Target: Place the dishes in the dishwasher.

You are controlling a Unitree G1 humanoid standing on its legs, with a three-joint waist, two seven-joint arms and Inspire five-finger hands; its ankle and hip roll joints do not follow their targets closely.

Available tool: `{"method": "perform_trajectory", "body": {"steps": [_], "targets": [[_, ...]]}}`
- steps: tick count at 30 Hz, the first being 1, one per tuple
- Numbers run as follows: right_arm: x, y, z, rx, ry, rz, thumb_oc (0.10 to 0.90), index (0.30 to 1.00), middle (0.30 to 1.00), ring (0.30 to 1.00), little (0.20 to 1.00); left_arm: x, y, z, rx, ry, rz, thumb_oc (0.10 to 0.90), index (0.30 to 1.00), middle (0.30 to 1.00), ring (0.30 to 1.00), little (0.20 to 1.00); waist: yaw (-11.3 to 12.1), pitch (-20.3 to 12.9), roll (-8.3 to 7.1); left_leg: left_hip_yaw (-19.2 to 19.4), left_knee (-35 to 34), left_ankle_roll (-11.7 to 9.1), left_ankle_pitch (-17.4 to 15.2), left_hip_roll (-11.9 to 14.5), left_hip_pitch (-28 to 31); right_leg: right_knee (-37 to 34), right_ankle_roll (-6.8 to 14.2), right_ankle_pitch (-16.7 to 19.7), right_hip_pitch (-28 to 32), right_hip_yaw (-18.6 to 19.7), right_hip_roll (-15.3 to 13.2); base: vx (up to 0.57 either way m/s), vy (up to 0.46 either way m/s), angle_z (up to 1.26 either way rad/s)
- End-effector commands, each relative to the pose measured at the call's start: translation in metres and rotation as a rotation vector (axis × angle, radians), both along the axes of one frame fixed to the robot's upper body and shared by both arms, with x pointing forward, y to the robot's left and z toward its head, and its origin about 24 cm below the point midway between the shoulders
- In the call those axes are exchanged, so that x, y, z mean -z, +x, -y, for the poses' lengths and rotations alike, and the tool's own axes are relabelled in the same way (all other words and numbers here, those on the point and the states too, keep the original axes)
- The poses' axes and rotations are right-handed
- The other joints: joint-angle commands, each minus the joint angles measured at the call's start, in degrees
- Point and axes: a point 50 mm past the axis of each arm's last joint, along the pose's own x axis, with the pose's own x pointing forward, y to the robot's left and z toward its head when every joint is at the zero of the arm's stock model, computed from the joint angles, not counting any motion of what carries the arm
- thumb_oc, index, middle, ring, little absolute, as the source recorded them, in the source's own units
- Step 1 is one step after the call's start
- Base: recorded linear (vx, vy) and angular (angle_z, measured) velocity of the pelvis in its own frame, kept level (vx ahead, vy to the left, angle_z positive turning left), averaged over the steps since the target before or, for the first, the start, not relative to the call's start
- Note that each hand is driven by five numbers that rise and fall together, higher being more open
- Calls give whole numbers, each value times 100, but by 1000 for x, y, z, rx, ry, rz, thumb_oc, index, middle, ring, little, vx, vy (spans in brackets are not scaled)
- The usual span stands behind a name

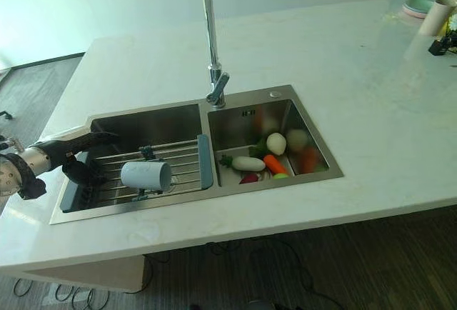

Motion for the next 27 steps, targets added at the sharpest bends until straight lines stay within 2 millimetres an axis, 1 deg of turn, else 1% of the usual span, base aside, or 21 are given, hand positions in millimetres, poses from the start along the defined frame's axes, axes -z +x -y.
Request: {"method": "perform_trajectory", "body": {"steps": [1,6,10,14,18,21,27], "targets": [[-5,-3,12,34,-22,36,800,900,900,900,900,-83,7,5,49,9,271,800,900,900,900,900,-53,-93,24,-342,651,44,-999,11,-81,-313,808,190,153,-125,-244,13,4,-15],[-5,-7,13,34,-21,32,800,900,900,900,900,-82,8,13,90,0,249,800,900,900,900,900,-74,-101,19,-321,651,46,-1001,13,-82,-313,817,211,127,-99,-238,3,0,-2],[-5,-6,13,33,-21,39,800,900,900,900,900,-83,8,22,129,-55,222,800,900,900,900,900,-84,-105,20,-309,651,49,-999,15,-81,-313,820,222,113,-77,-234,0,0,0],[-5,-4,13,48,-24,47,800,900,900,900,900,-76,8,26,150,-79,133,800,900,900,900,900,-103,-110,34,-278,651,50,-1000,18,-75,-313,829,235,94,-56,-233,0,0,0],[-7,-3,19,56,-38,50,800,900,900,900,900,-75,8,34,193,-113,9,800,900,900,900,900,-123,-96,65,-254,651,54,-1000,13,-61,-313,828,243,82,-27,-221,0,0,0],[-8,-4,21,59,-41,45,800,900,900,900,900,-72,6,38,203,-96,-64,800,900,900,900,900,-119,-92,88,-243,651,58,-1002,2,-42,-313,828,250,79,-8,-213,0,0,0],[-8,-4,21,60,-40,47,800,900,900,900,900,-73,6,38,195,-55,-73,800,900,900,900,900,-117,-89,98,-239,651,63,-1001,1,-38,-313,829,259,68,-3,-214,0,0,0]]}}
